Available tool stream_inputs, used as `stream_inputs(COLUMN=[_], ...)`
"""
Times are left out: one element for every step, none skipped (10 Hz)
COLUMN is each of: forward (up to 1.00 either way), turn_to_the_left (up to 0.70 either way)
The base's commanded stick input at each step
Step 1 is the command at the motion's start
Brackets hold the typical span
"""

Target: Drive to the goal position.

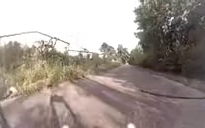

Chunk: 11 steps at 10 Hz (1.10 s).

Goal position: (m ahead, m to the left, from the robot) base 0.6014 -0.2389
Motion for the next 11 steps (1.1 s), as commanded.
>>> stream_inputs(forward=[0.70, 0.70, 0.70, 0.70, 0.70, 0.70, 0.70, 0.70, 0.70, 0.70, 0.70], turn_to_the_left=[0.00, -0.04, -0.07, -0.10, -0.14, -0.17, -0.21, -0.24, -0.27, -0.31, -0.34])
